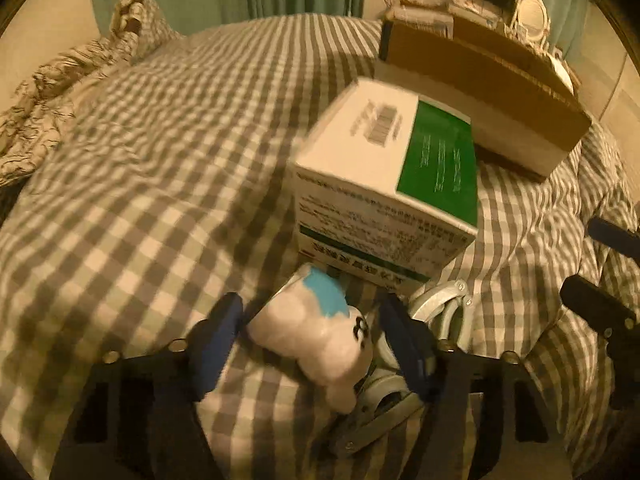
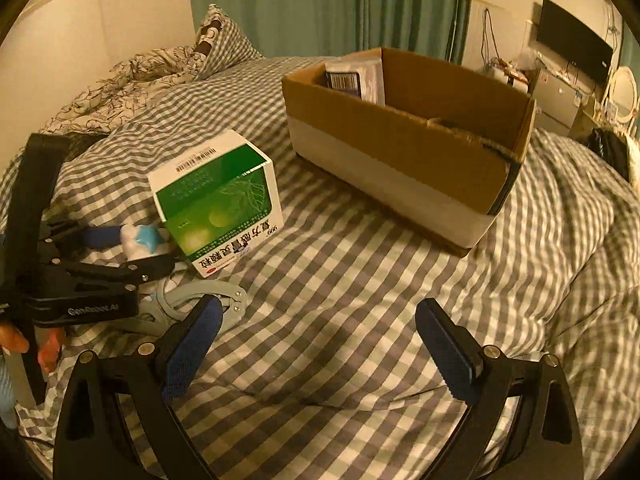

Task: Organize objects
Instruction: 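Grasp the white star toy with the left gripper while the right grasps the medicine box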

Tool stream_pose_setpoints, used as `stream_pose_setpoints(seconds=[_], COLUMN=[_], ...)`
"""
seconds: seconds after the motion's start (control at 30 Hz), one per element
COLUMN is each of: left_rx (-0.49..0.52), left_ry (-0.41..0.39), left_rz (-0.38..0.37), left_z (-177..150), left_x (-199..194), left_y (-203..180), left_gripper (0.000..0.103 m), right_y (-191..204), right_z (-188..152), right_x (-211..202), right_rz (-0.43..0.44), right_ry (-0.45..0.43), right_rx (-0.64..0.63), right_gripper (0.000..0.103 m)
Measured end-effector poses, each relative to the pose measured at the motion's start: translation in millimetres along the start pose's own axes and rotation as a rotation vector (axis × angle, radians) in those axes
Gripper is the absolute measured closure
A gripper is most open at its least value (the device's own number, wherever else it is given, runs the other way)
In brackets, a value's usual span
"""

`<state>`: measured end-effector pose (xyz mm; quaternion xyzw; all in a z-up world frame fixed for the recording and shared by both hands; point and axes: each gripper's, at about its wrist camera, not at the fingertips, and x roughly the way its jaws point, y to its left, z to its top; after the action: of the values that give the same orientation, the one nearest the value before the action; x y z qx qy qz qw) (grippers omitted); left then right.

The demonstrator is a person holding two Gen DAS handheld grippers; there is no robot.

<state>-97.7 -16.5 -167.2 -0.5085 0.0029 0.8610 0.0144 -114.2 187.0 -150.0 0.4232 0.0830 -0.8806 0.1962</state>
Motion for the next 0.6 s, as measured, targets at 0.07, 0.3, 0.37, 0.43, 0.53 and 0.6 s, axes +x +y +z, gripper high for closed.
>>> stream_pose_setpoints(seconds=[0.07,0.3,0.37,0.43,0.53,0.6], left_rx=[0.029,0.01,-0.006,-0.018,-0.007,-0.019], left_ry=[0.019,-0.02,-0.058,-0.088,-0.148,-0.161], left_rz=[0.017,-0.024,-0.03,-0.035,0.046,0.083], left_z=[-1.9,-5.5,-1.5,3.0,13.3,19.8], left_x=[5.7,-21.5,-38.9,-53.0,-68.1,-69.0], left_y=[-5.5,0.1,4.2,7.6,12.4,17.1], left_gripper=[0.036,0.04,0.04,0.04,0.04,0.04], right_y=[-2.9,-1.5,1.8,6.7,22.9,34.0], right_z=[-1.4,0.8,4.9,10.9,29.0,38.1], right_x=[2.3,-4.3,-10.2,-13.5,-16.9,-17.1], right_rz=[0.005,0.002,0.017,0.04,0.104,0.102], right_ry=[0.006,-0.004,-0.02,-0.029,-0.05,-0.065], right_rx=[0.013,0.021,0.005,-0.028,-0.153,-0.245], right_gripper=[0.006,0.005,0.005,0.005,0.005,0.005])
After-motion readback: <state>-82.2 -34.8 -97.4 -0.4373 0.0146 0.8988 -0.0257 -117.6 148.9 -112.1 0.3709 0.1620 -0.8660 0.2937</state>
